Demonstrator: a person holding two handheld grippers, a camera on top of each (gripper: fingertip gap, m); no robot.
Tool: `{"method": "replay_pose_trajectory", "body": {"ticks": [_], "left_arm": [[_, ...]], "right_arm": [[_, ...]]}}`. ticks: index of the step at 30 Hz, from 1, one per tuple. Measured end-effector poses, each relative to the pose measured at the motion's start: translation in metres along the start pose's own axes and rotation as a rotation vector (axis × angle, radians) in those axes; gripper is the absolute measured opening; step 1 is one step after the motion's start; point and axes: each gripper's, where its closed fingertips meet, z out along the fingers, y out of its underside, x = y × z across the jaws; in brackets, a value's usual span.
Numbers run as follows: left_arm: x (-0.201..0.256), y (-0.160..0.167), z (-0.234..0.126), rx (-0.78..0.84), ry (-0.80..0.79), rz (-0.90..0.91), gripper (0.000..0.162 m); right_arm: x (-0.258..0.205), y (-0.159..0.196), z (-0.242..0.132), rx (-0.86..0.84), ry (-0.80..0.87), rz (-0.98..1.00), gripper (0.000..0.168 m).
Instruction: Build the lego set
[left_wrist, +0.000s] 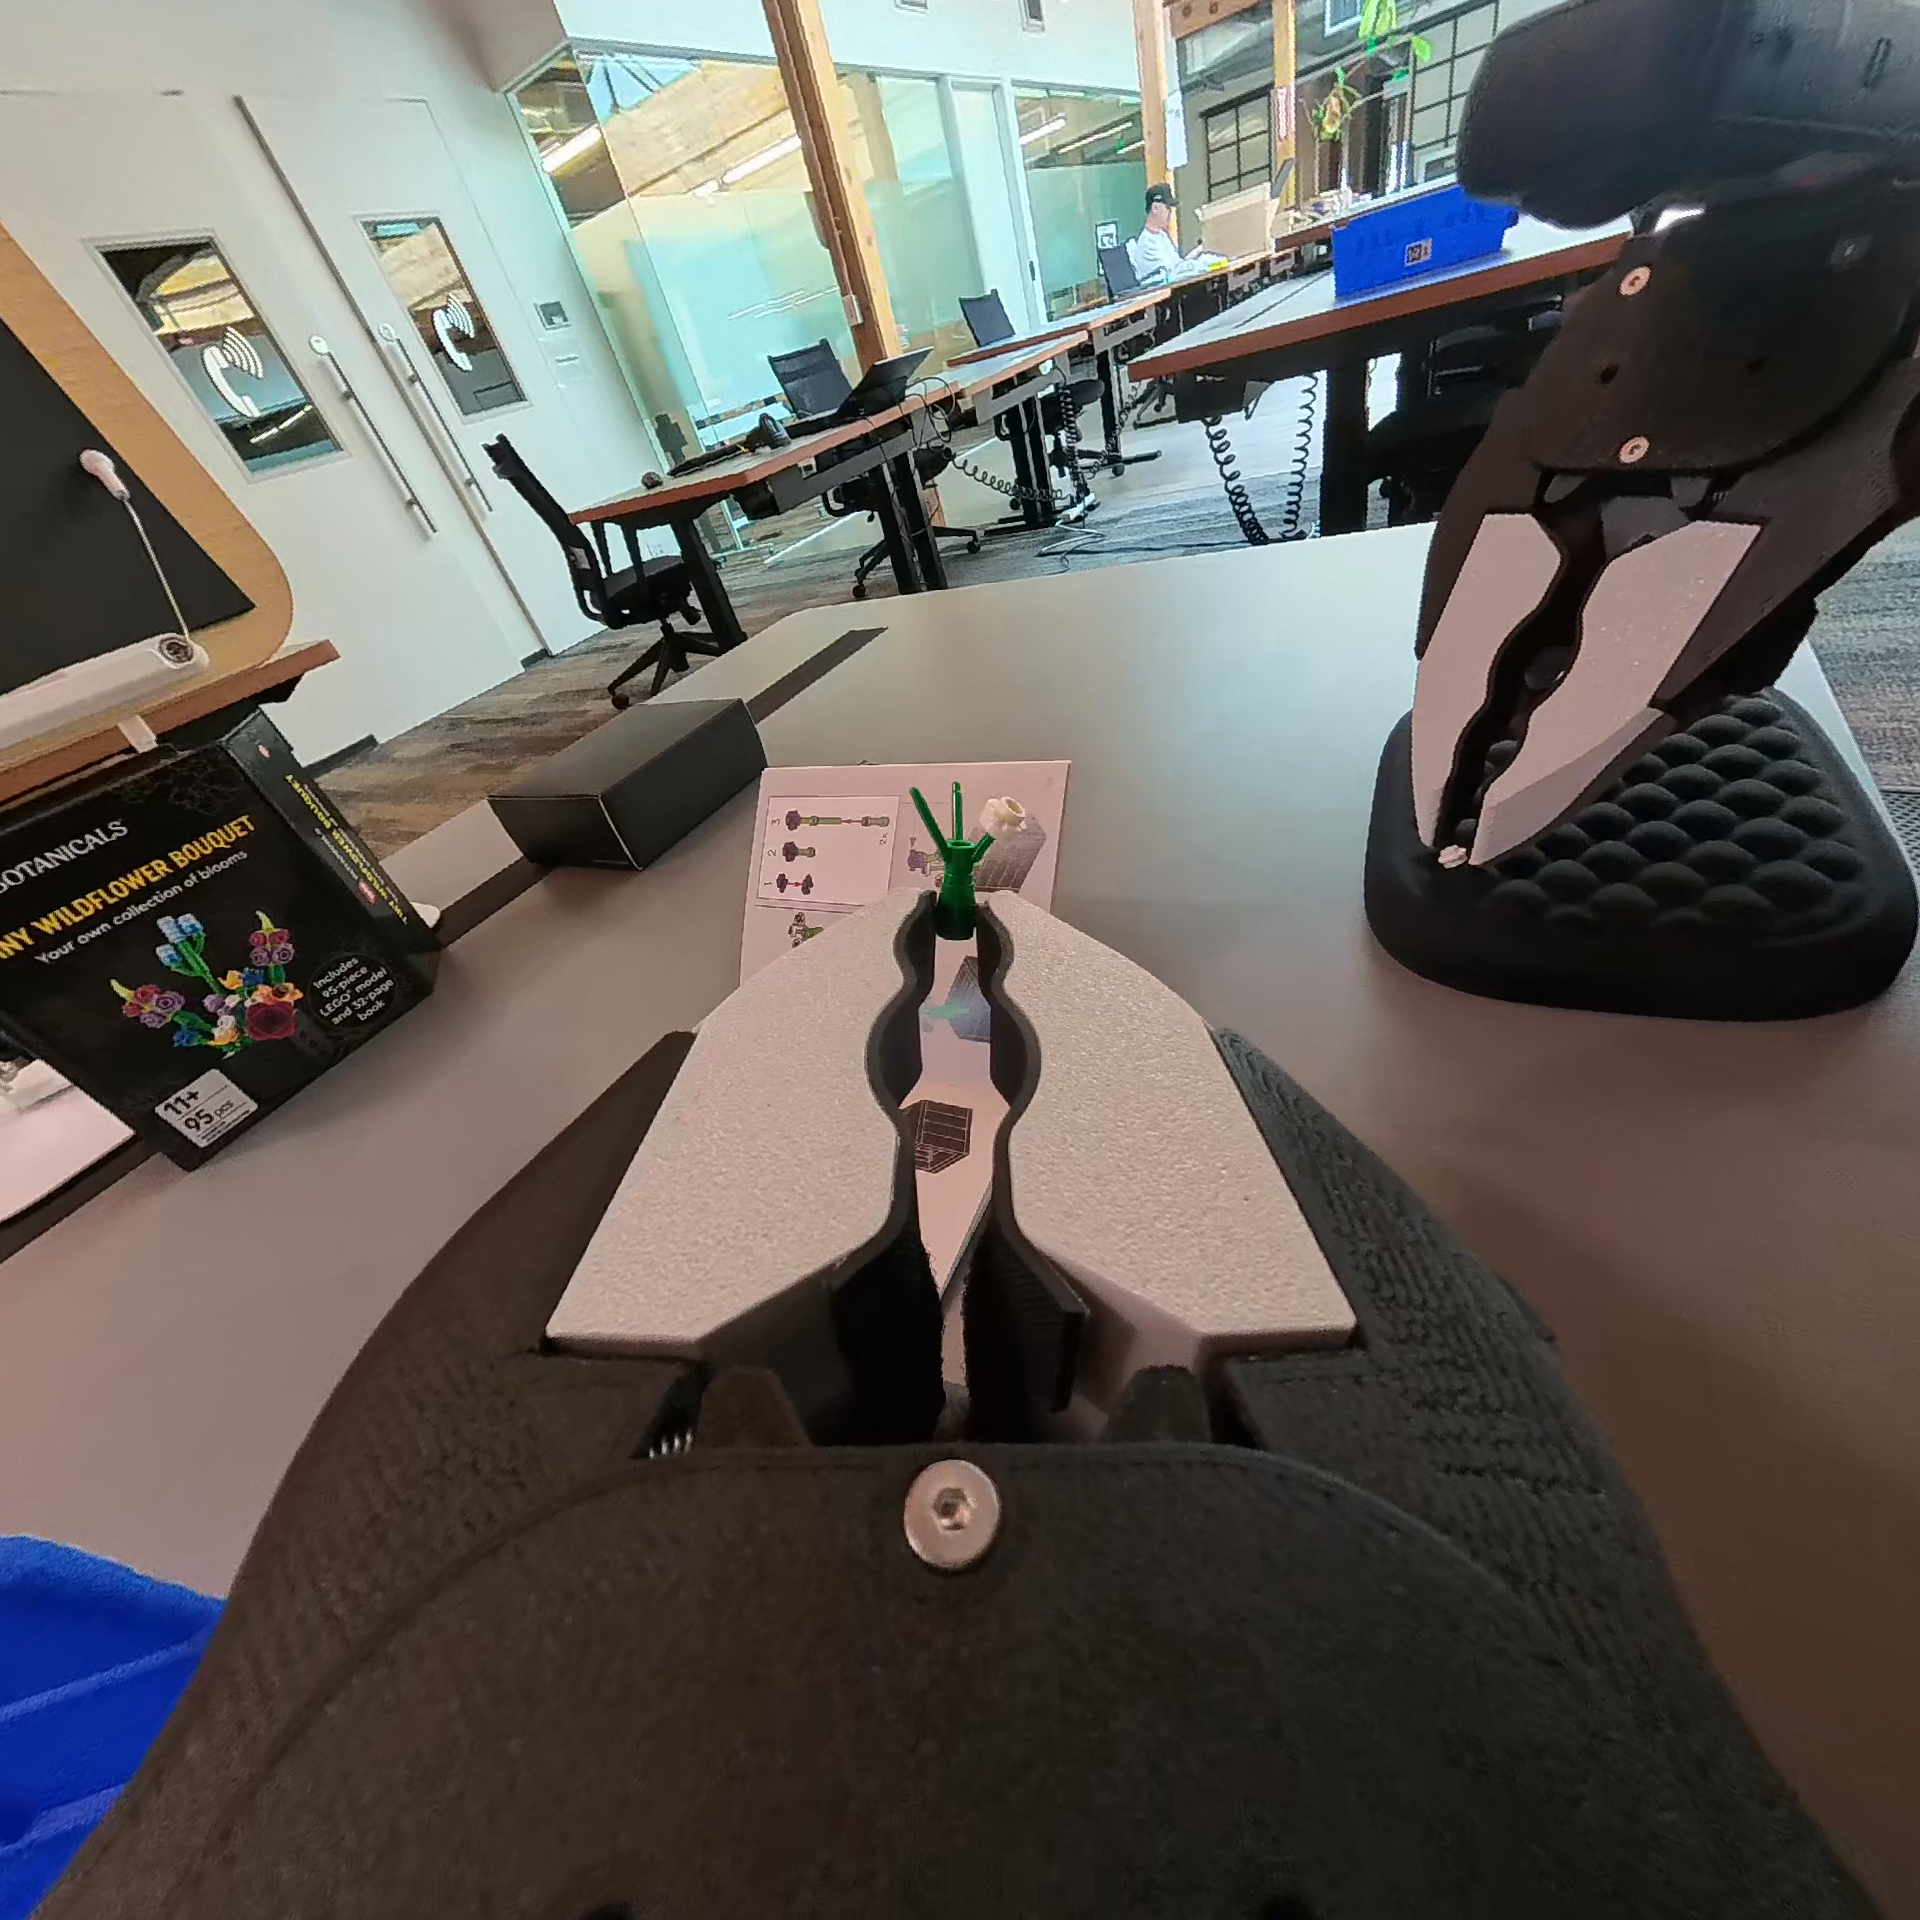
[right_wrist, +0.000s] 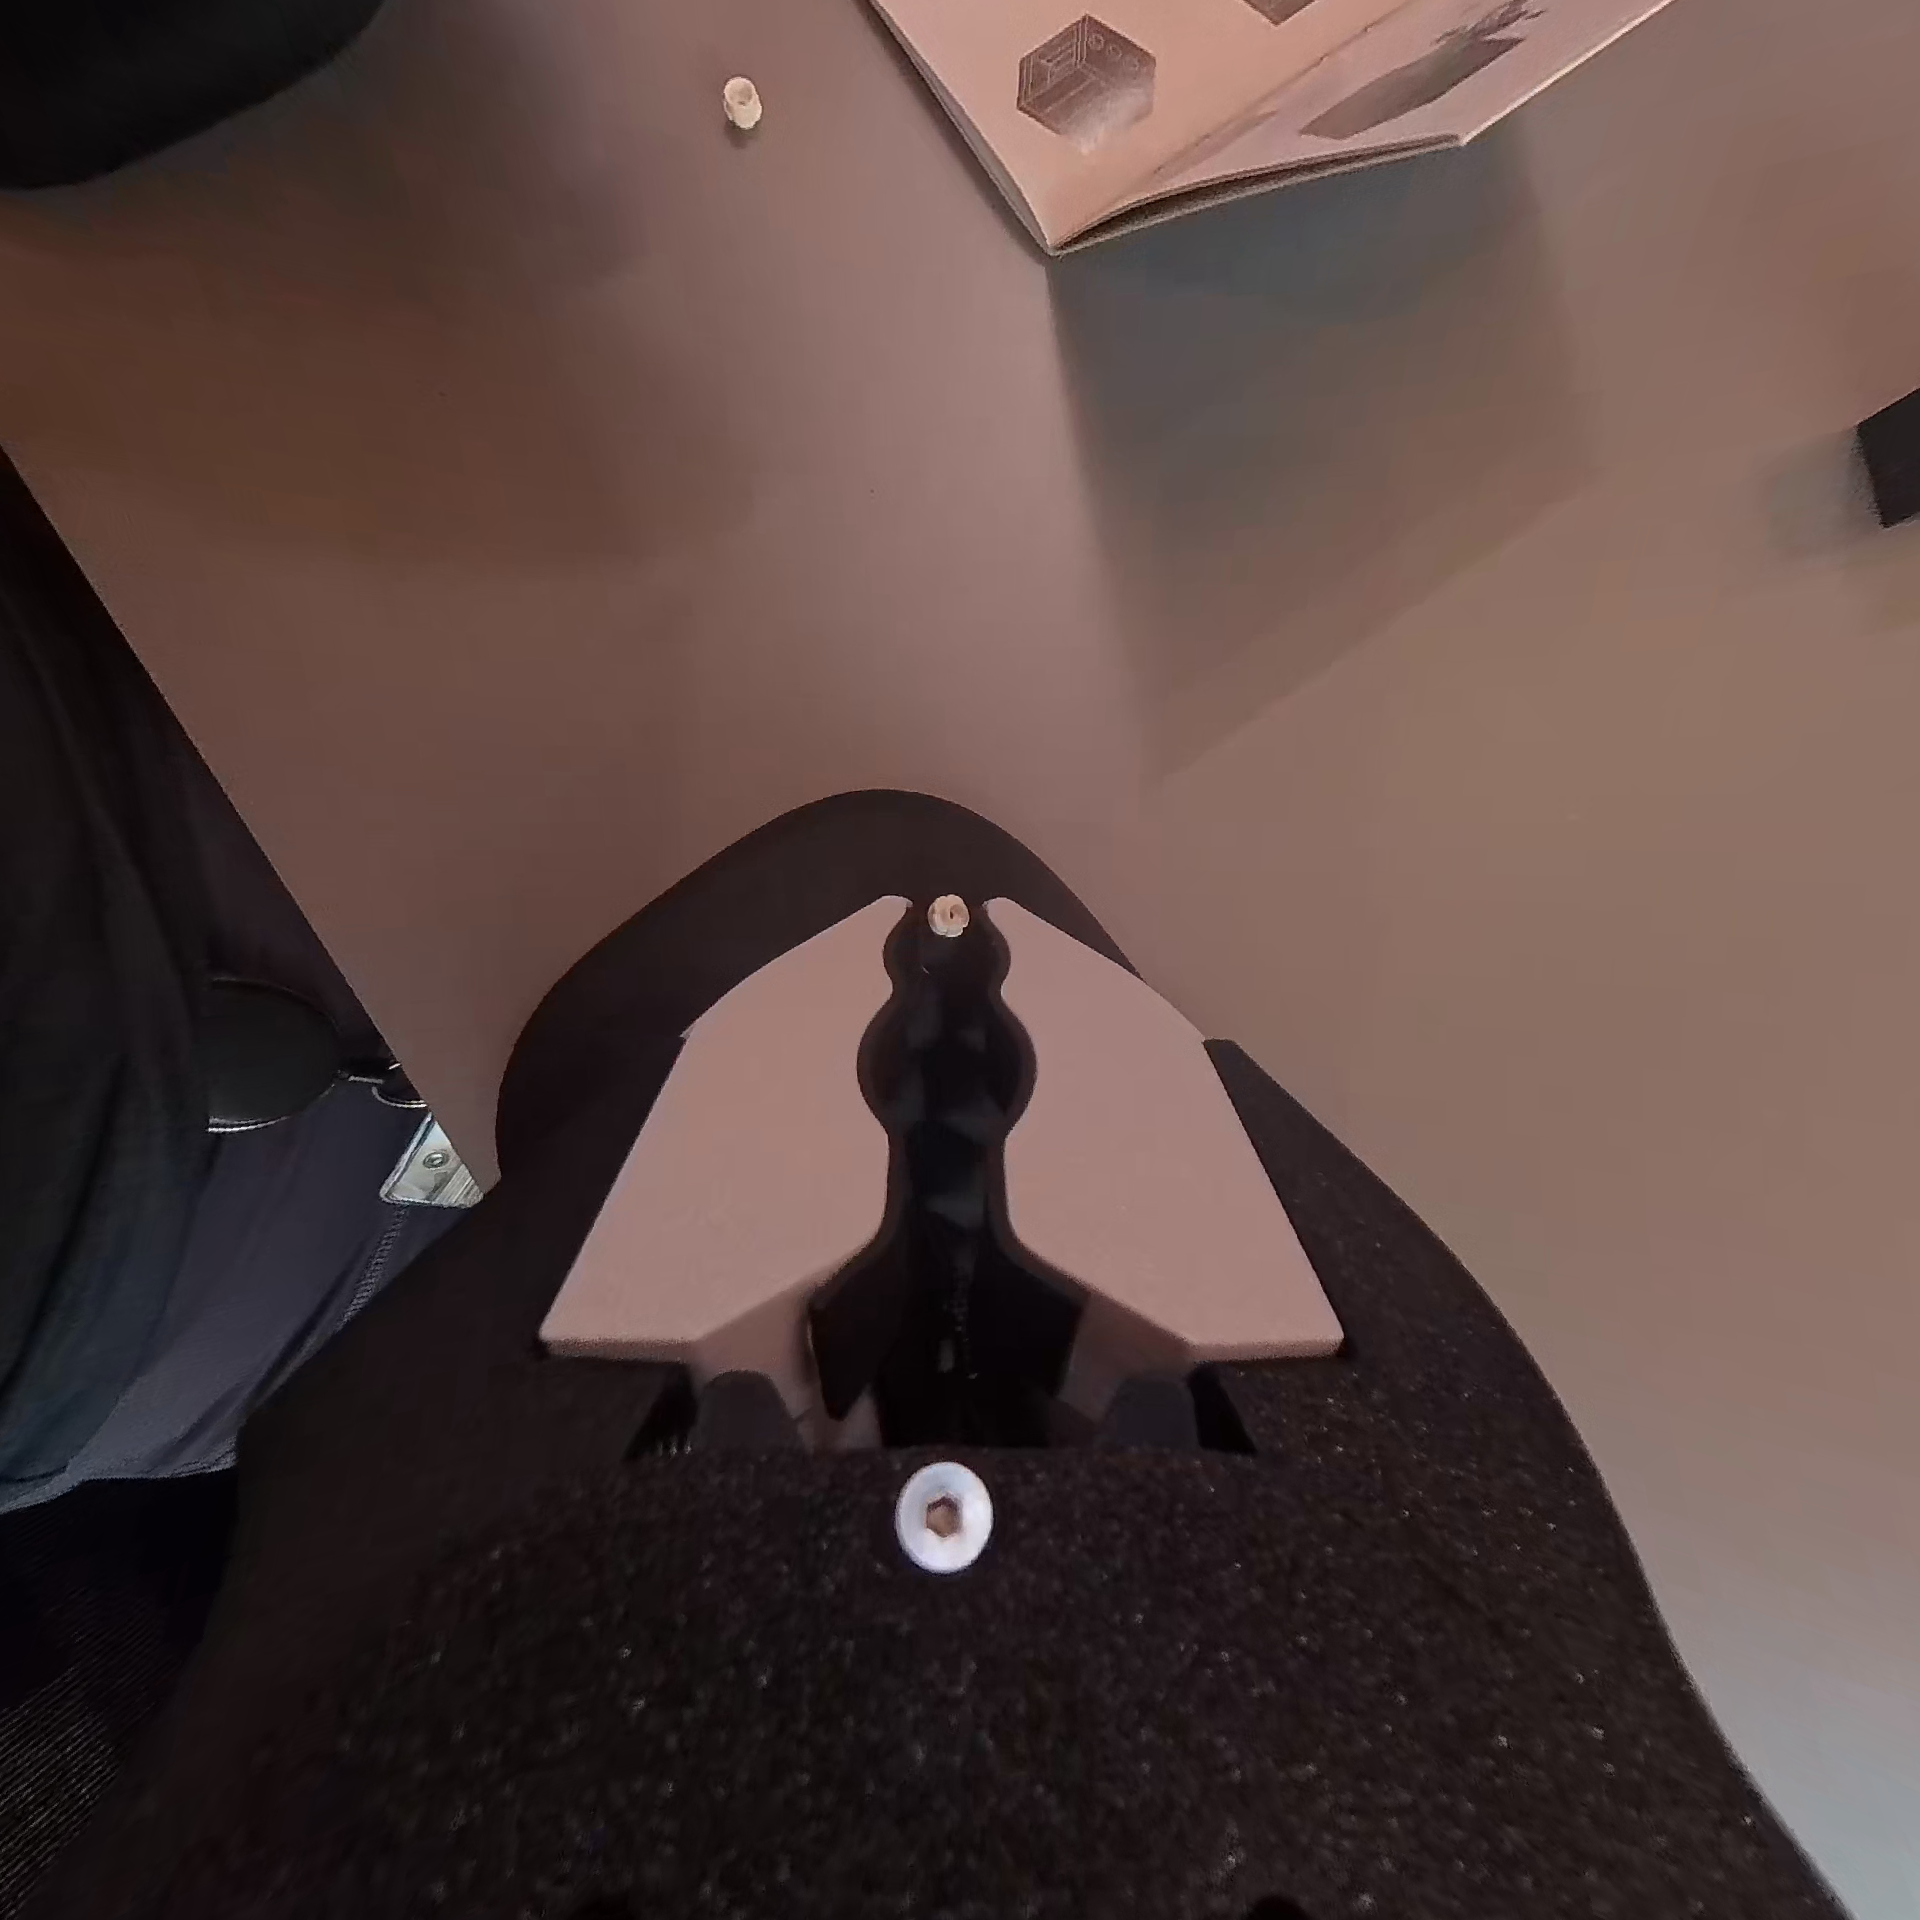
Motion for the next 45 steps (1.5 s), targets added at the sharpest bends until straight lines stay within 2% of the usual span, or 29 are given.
{"method": "replay_pose_trajectory", "body": {"ticks": [4,8,11,13,19,33,45], "left_arm": [[0.001,0.000,0.000,0.000,0.003,0.002,0.007],[0.003,0.000,0.001,-0.001,0.017,0.004,0.007],[0.006,-0.001,0.001,-0.001,0.032,0.007,0.007],[0.008,0.000,0.002,-0.007,0.037,0.014,0.007],[0.006,0.003,0.003,-0.016,0.032,0.020,0.007],[0.011,0.006,0.005,-0.029,0.055,0.034,0.007],[0.011,0.010,0.007,-0.049,0.058,0.035,0.007]], "right_arm": [[-0.002,-0.001,-0.002,0.000,-0.043,0.024,0.012],[-0.001,-0.007,-0.009,0.055,-0.188,0.060,0.012],[-0.005,-0.011,-0.015,0.129,-0.375,-0.049,0.012],[-0.007,-0.009,-0.015,0.118,-0.455,-0.152,0.011],[-0.004,-0.015,-0.013,0.106,-0.590,-0.344,0.010],[-0.003,0.000,-0.002,-0.011,-0.685,-0.608,0.015],[-0.004,-0.002,-0.002,0.044,-0.763,-0.638,0.012]]}}
